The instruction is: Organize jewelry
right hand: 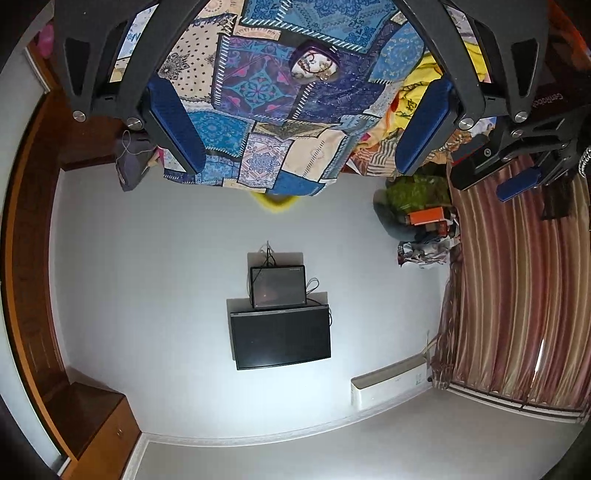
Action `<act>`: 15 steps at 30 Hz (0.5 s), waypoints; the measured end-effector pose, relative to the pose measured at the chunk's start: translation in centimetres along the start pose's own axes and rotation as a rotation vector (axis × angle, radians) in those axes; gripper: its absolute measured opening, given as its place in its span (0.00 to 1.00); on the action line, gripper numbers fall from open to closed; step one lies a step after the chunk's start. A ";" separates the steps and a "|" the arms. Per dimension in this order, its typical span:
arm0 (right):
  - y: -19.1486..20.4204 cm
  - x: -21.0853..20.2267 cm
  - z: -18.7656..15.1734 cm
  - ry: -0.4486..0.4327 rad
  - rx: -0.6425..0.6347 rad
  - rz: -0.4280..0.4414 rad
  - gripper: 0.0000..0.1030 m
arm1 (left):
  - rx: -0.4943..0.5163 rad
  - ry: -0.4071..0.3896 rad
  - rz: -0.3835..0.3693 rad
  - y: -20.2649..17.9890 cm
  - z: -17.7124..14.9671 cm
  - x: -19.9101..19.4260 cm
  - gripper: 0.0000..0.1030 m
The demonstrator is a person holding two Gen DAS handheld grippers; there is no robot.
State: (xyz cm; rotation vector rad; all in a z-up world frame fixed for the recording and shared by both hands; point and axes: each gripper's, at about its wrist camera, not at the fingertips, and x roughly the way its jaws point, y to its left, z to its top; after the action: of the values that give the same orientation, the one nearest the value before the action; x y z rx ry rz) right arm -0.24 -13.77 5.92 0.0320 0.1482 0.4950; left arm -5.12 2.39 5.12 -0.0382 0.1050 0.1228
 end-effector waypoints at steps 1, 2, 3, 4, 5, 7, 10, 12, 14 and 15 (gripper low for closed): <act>0.0 0.0 -0.1 0.001 0.000 0.000 0.99 | -0.001 0.002 0.000 0.0 0.0 0.1 0.98; -0.1 -0.1 0.0 0.001 0.001 -0.001 0.99 | -0.001 0.004 -0.001 0.1 -0.1 0.2 0.98; -0.1 -0.1 -0.1 0.002 0.002 -0.002 0.99 | -0.001 0.005 -0.001 0.1 -0.1 0.2 0.98; 0.0 0.0 0.0 0.004 0.002 -0.002 0.99 | -0.001 0.007 -0.001 0.1 -0.1 0.3 0.98; -0.1 -0.1 0.0 0.005 0.004 -0.001 0.99 | -0.001 0.008 0.000 0.1 -0.1 0.3 0.98; 0.0 -0.1 0.1 0.007 0.004 -0.001 0.99 | -0.001 0.011 0.000 0.2 -0.2 0.5 0.99; 0.0 0.0 0.1 0.011 0.004 -0.002 0.99 | -0.003 0.013 0.000 0.2 -0.3 0.5 0.99; 0.0 0.0 0.2 0.013 0.003 -0.002 0.99 | -0.007 0.016 0.000 0.3 -0.3 0.6 0.99; 0.0 -0.1 0.1 0.014 0.003 -0.003 0.99 | -0.009 0.018 -0.001 0.3 -0.3 0.7 0.99; 0.0 -0.1 0.1 0.014 0.004 -0.002 0.99 | -0.009 0.020 -0.001 0.4 -0.3 0.7 0.99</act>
State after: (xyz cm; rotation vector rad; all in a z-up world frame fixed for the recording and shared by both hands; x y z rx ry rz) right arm -0.33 -13.83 6.01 0.0318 0.1632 0.4927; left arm -4.47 2.85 4.75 -0.0486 0.1239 0.1220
